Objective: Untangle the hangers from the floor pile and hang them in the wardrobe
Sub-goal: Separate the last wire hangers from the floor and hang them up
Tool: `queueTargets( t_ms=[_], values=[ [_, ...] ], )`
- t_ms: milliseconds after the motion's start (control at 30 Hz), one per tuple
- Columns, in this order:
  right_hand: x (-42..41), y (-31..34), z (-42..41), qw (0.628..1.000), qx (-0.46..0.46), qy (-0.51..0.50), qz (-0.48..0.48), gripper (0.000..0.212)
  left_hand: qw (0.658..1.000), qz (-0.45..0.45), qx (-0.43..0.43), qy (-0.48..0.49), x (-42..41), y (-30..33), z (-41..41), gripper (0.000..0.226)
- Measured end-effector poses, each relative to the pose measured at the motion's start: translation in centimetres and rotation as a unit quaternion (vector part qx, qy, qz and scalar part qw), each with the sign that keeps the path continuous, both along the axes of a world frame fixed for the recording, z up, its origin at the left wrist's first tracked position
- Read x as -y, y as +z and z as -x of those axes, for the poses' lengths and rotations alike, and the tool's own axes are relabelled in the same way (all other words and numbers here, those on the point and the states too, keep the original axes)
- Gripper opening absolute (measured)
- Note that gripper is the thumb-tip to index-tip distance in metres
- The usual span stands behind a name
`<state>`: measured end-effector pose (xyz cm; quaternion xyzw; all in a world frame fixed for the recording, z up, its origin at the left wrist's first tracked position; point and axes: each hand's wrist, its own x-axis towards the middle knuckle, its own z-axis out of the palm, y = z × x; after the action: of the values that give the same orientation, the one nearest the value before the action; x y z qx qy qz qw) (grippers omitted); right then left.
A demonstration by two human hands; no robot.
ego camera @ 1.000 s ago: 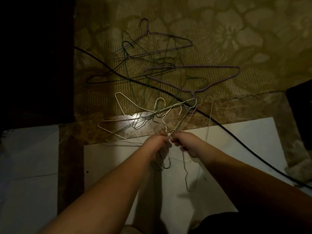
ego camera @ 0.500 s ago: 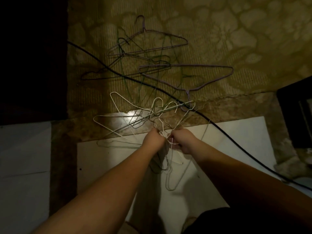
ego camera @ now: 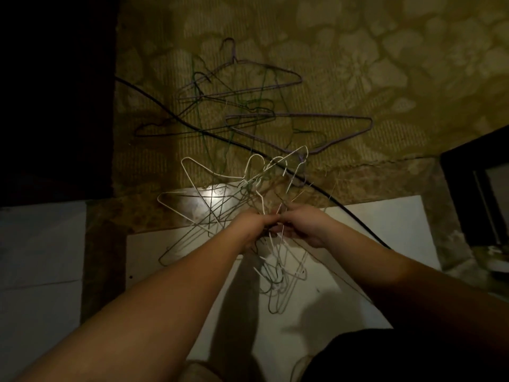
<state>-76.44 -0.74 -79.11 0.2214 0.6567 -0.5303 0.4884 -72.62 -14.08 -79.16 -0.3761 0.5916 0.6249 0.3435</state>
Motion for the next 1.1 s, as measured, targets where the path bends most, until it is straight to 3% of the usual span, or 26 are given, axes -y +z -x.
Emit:
queueTargets(
  t_ms=[100, 200, 500, 700, 833, 933, 1100],
  values=[
    [-0.1, 3.1, 2.0, 0.998, -0.043, 0.027, -0.037, 0.016, 1.000, 0.006, -0.016, -0.025, 0.5, 2.1, 0.7, 0.005],
    [-0.1, 7.3, 3.9, 0.995, -0.070, 0.035, -0.059, 0.011, 0.997, 0.052, -0.026, -0.055, 1.0, 4.3, 1.2, 0.008],
    [1.8, 17.0, 5.6, 0.966, -0.166, 0.162, -0.113, 0.027, 0.993, 0.105, -0.010, -0.050, 4.1, 12.2, 1.9, 0.019],
    [4.1, 20.8, 6.3, 0.945, -0.244, 0.190, -0.109, 0.030, 0.989, 0.128, -0.066, 0.011, 6.5, 16.5, 2.3, 0.022],
    [6.2, 22.8, 7.3, 0.961, -0.237, 0.121, -0.073, 0.033, 0.991, 0.021, -0.070, 0.108, 7.9, 19.4, 1.5, 0.019],
    [8.2, 22.6, 6.8, 0.970, -0.219, 0.098, -0.044, 0.032, 0.989, -0.035, -0.070, 0.125, 8.5, 21.5, 0.8, 0.007],
    [9.8, 20.3, 5.1, 0.956, -0.242, 0.166, -0.006, 0.033, 0.988, -0.096, -0.087, 0.087, 9.4, 22.6, 0.1, 0.011]
  ],
)
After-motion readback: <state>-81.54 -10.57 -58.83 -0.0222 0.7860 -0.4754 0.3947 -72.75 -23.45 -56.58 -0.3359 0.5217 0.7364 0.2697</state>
